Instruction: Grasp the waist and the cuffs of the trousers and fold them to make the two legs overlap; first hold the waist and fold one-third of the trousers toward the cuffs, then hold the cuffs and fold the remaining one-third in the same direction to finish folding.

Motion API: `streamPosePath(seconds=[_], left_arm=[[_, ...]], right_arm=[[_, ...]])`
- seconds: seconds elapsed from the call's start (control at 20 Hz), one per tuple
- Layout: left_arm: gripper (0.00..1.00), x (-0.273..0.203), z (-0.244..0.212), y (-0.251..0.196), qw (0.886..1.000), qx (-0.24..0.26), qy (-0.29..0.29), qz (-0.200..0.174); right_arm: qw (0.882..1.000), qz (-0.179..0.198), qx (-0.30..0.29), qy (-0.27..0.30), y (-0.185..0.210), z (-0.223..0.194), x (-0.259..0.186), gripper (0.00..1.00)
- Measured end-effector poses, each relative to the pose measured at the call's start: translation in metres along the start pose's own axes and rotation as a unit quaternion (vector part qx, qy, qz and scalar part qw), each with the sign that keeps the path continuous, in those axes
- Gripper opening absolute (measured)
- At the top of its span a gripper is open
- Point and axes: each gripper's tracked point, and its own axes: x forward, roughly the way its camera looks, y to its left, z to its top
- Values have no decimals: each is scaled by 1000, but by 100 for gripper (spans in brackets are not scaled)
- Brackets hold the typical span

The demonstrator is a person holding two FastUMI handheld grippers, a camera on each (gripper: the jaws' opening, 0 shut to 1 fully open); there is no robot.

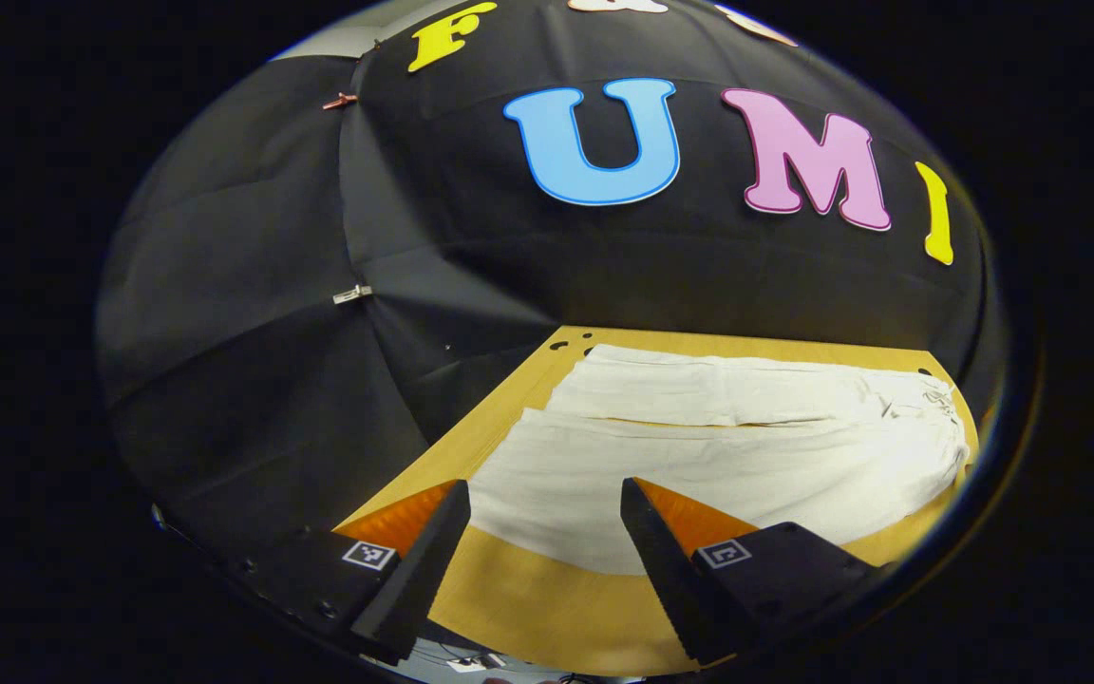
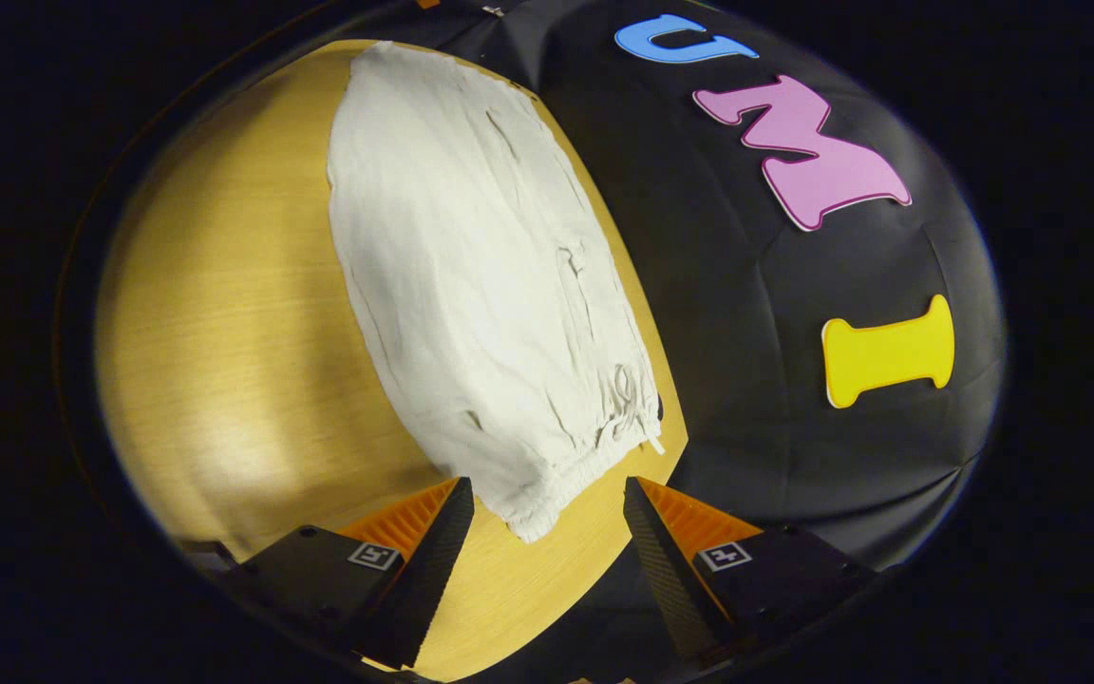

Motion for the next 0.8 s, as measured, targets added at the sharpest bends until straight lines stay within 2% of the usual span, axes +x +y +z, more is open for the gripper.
streamPosePath(seconds=[0.2, 0.55, 0.6, 0.8], left_arm=[[99, -2, -15, 12, 1000, 8, 19, 20], [98, -1, -6, 31, 998, 34, 20, 41], [99, 0, -5, 34, 998, 40, 19, 45], [98, 4, 0, 32, 997, 48, 20, 49]], right_arm=[[997, 20, -56, 48, 10, -45, 14, 97], [989, -14, -144, 16, -3, -28, 41, 93], [988, -19, -151, 13, -4, -26, 44, 89], [986, -44, -158, 14, -13, -21, 59, 89]])
